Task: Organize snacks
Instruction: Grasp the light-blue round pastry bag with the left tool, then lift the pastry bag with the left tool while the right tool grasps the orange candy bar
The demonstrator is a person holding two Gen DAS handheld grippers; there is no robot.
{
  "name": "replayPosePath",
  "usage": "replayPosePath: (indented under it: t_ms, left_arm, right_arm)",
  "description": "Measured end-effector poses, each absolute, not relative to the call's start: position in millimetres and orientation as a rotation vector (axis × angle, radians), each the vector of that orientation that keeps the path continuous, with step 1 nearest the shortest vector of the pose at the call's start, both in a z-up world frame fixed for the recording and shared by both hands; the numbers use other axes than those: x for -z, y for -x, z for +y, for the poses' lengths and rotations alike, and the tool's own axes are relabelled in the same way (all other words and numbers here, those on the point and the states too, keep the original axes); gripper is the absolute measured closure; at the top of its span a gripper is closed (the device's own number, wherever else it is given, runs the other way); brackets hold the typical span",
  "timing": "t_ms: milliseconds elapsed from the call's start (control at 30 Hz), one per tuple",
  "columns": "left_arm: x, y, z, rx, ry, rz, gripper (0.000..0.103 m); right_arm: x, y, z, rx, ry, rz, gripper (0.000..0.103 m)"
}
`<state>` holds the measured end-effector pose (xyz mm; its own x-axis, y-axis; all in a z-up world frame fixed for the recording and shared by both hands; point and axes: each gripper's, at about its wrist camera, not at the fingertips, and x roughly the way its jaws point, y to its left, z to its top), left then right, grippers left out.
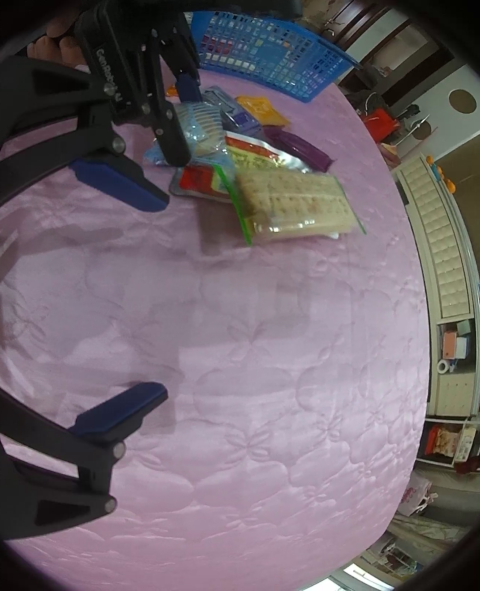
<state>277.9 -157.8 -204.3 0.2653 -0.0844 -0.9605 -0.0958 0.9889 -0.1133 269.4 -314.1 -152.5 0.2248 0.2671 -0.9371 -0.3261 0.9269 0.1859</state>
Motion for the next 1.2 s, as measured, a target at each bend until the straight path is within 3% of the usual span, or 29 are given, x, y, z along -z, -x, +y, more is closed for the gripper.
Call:
replayPosePath:
  t_ms: [767, 933, 1000, 1200]
  left_arm:
    - [140, -134, -55, -0.123, 0.215, 1.113, 0.051]
    - [137, -111, -31, -0.162, 0.259, 1.101, 0.051]
    - [140, -106, -23, -0.173, 0.283, 1.098, 0.051]
    - [146, -89, -6, -0.205, 0.302, 1.095, 0.051]
  right_arm:
    - [95, -203, -172, -0.744, 0.317, 1.098, 0.008]
    - [95, -191, -131, -0.836, 0.412, 1.066, 0.020]
    - [99, -185, -115, -0.884, 0.477, 1.035, 0.033]
    - [113, -171, -76, -0.984, 0.668, 0.994, 0.038]
